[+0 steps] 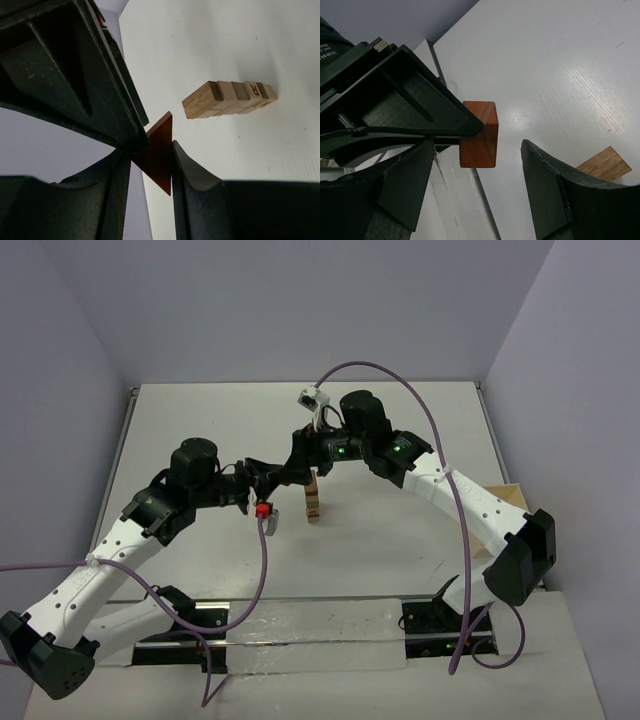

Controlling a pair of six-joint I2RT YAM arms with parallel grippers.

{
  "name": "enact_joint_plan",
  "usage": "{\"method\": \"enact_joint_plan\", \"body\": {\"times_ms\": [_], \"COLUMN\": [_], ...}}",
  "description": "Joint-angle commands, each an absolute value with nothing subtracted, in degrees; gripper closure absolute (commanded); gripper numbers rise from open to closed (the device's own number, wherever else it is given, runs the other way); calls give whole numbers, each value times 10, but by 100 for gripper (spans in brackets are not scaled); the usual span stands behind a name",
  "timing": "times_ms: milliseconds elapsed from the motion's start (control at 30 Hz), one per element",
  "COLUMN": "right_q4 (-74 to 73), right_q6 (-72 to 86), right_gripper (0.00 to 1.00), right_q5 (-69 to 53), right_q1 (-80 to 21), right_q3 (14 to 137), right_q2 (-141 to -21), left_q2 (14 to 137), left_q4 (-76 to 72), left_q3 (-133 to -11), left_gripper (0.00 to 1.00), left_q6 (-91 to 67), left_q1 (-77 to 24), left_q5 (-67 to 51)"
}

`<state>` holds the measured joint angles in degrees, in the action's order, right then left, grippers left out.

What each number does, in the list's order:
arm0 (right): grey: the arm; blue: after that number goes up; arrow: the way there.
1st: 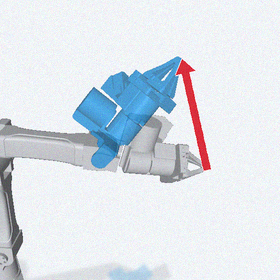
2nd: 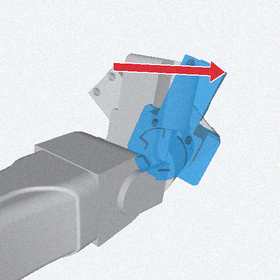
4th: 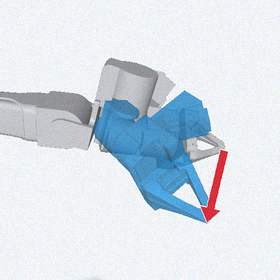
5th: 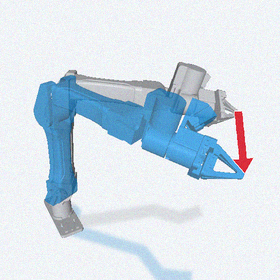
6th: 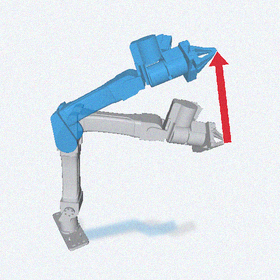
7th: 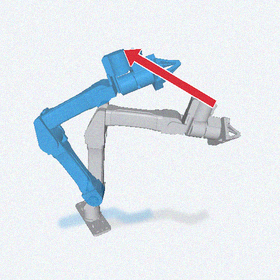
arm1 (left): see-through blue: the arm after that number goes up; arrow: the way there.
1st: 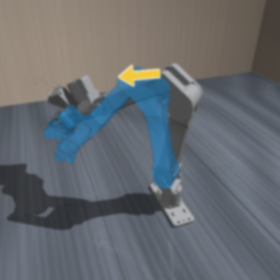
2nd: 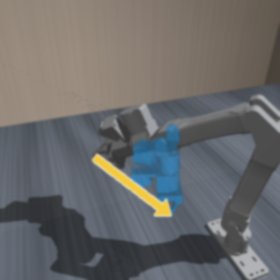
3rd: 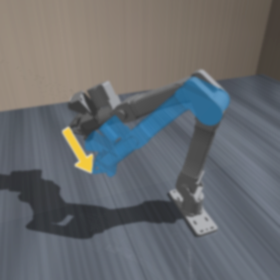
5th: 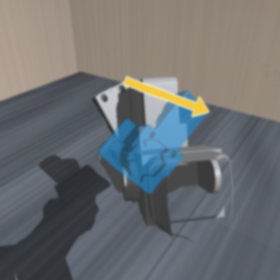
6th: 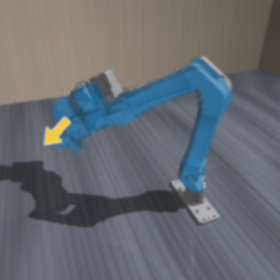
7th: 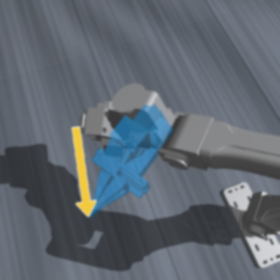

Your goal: Build the wood block tower

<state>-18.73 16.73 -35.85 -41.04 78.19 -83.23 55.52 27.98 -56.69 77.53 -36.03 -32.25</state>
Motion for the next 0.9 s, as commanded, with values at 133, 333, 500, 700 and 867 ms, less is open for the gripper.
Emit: {"method": "enact_joint_plan", "body": {"times_ms": [133, 333, 500, 700, 867], "right_q4": [-126, -127, -127, -125, -124], "right_q6": [188, 183, 184, 186, 187], "right_gripper": [26, 36, 40, 43, 61], "right_q5": [-422, -416, -417, -417, -417], "right_q1": [-417, -417, -417, -415, -416], "right_q3": [764, 765, 770, 773, 771], "right_q2": [-838, -839, -841, -842, -842], "left_q2": [539, 537, 534, 530, 528], "left_q4": [232, 229, 229, 234, 232], "left_q3": [-565, -560, -555, -548, -545], "left_gripper": [100, 100, 100, 100, 100], "left_q6": [757, 758, 759, 766, 765], "left_q1": [-365, -366, -366, -367, -368], "left_q5": [-354, -355, -358, -357, -356]}}
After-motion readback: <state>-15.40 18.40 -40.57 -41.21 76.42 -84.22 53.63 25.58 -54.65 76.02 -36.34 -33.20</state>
